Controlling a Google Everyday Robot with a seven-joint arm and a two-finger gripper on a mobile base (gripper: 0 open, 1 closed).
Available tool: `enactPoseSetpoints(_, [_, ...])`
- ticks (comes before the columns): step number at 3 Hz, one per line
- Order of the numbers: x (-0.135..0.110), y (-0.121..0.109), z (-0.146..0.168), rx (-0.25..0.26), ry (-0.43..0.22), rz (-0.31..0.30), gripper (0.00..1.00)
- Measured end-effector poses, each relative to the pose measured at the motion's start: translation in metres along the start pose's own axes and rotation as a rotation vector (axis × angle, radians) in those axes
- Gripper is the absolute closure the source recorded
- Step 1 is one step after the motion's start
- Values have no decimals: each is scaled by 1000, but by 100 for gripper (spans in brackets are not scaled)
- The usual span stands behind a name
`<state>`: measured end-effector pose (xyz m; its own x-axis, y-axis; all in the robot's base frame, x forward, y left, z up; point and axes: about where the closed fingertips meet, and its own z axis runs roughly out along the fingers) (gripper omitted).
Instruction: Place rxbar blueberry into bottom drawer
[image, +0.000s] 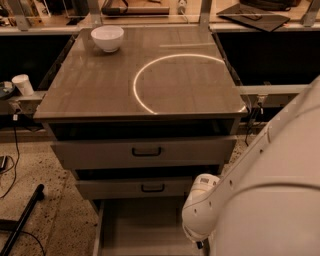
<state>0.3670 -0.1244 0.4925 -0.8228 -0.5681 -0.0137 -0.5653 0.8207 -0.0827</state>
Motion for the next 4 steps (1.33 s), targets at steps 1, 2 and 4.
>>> enactPoseSetpoints(1, [0, -3, 9, -9, 11, 20, 100])
enactPoseSetpoints(2, [1, -4, 14, -13, 17, 36, 100])
enactPoseSetpoints(4, [8, 9, 23, -31, 40, 80, 100])
